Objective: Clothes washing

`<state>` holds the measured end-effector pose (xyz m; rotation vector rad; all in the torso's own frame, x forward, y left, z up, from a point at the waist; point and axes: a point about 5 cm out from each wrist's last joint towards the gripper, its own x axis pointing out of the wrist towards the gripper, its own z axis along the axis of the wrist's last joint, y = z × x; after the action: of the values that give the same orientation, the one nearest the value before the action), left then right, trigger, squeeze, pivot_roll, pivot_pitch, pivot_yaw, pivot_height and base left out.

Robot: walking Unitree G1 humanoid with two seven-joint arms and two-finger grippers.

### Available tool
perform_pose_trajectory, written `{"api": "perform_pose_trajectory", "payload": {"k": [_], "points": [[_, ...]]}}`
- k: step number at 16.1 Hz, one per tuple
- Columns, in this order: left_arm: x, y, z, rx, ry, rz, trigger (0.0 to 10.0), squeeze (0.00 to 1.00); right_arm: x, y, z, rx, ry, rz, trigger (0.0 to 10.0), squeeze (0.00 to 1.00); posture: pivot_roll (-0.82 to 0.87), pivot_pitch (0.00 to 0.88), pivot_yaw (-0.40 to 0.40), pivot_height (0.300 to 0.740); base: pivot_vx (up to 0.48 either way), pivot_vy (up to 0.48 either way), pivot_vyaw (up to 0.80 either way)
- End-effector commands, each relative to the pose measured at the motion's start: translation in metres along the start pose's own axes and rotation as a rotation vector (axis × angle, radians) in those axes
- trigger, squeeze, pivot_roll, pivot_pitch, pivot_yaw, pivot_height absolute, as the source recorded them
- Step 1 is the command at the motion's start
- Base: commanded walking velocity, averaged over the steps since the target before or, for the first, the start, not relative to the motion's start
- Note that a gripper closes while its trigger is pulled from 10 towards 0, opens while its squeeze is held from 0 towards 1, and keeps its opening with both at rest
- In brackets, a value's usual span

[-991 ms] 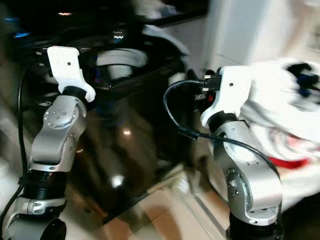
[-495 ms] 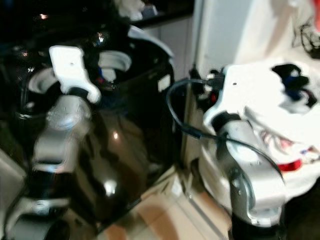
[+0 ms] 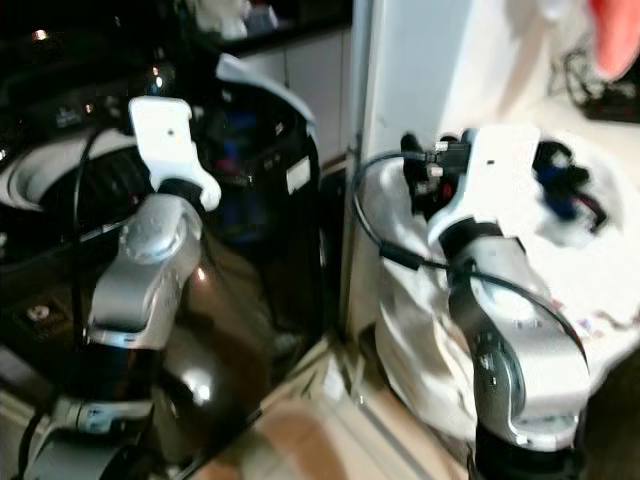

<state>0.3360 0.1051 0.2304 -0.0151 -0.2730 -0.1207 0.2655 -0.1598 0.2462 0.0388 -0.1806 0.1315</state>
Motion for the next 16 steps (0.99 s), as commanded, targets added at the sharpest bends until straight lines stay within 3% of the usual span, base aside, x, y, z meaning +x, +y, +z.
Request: {"api": "perform_pose_trajectory", "payload": {"k": [1,7,11,12,16], "points": [[0.001,0.012,0.003,0.013,-0.012,0.043,10.0,0.00,0.001,0.008,0.002,0.011,-0.007,0.042,10.0,0.00,-0.10,0.000,0.043,0.740,0.349,0.000,0.00],[0.004,0.016,0.007,0.019,-0.021,0.055,10.0,0.00,0.002,0.010,0.001,0.018,-0.002,0.055,10.0,0.00,-0.10,0.000,0.044,0.740,0.344,0.000,0.00],[0.013,0.035,0.008,0.069,-0.001,0.150,10.0,0.00,0.001,0.017,0.003,0.029,-0.006,0.115,10.0,0.00,-0.10,0.000,0.061,0.740,0.246,0.000,0.00],[0.022,0.038,0.015,0.155,-0.052,0.144,10.0,0.00,-0.001,0.020,0.005,0.033,-0.014,0.146,10.0,0.00,-0.10,0.000,0.063,0.740,0.000,0.000,0.00],[0.071,0.055,0.042,0.260,-0.113,0.192,10.0,0.00,0.000,0.025,0.009,0.049,-0.036,0.179,10.0,0.00,-0.09,0.000,0.056,0.740,0.000,0.000,0.00]]}}
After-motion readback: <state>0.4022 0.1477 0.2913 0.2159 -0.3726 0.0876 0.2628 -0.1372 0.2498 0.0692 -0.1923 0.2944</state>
